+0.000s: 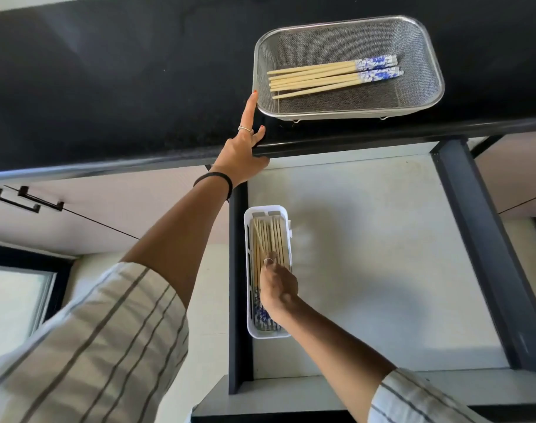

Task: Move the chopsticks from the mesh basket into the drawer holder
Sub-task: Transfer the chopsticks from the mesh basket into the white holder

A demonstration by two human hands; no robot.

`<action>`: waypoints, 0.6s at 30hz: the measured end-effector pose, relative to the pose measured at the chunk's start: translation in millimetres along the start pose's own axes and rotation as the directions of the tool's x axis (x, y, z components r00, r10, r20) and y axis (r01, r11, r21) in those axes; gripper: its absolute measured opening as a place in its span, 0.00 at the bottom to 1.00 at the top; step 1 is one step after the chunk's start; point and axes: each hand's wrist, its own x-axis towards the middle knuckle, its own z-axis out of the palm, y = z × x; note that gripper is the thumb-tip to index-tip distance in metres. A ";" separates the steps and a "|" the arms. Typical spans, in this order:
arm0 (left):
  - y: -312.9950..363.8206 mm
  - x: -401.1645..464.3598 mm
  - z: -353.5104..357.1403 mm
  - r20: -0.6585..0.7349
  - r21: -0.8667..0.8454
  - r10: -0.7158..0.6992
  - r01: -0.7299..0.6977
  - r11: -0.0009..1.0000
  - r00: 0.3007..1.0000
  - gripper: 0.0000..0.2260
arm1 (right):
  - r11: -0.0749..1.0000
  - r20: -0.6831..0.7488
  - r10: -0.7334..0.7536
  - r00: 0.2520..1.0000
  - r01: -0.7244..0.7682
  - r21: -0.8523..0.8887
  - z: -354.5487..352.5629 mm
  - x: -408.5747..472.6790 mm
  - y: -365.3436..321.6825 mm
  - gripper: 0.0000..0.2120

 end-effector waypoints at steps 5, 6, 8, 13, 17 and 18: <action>1.0 -4.0 -3.0 -0.010 0.011 -0.025 0.025 1.000 1.000 0.47 | 0.996 0.081 -0.076 0.994 0.071 0.053 11.8 -14.3 6.1 0.25; 1.2 -4.7 -3.4 -0.019 0.010 -0.024 0.024 1.000 1.000 0.47 | 0.994 0.079 -0.093 0.992 0.088 0.064 14.3 -16.7 7.7 0.26; 1.5 -4.4 -4.1 -0.024 -0.020 -0.028 0.028 0.999 0.999 0.48 | 0.990 0.045 -0.140 0.989 0.140 -0.006 15.2 -19.7 9.3 0.31; 1.9 -3.9 -5.6 0.003 -0.030 -0.037 0.037 0.999 0.999 0.49 | 0.964 0.079 -0.245 0.966 0.251 -0.090 12.3 -20.5 13.1 0.36; 0.1 -4.6 -3.7 -0.014 -0.035 -0.033 0.032 0.999 0.999 0.49 | 0.952 0.070 -0.255 0.965 0.263 -0.158 12.4 -19.0 14.5 0.31; 0.1 -4.7 -3.5 -0.015 -0.037 -0.031 0.030 0.999 0.999 0.49 | 0.954 0.065 -0.245 0.967 0.252 -0.161 12.2 -18.1 14.6 0.31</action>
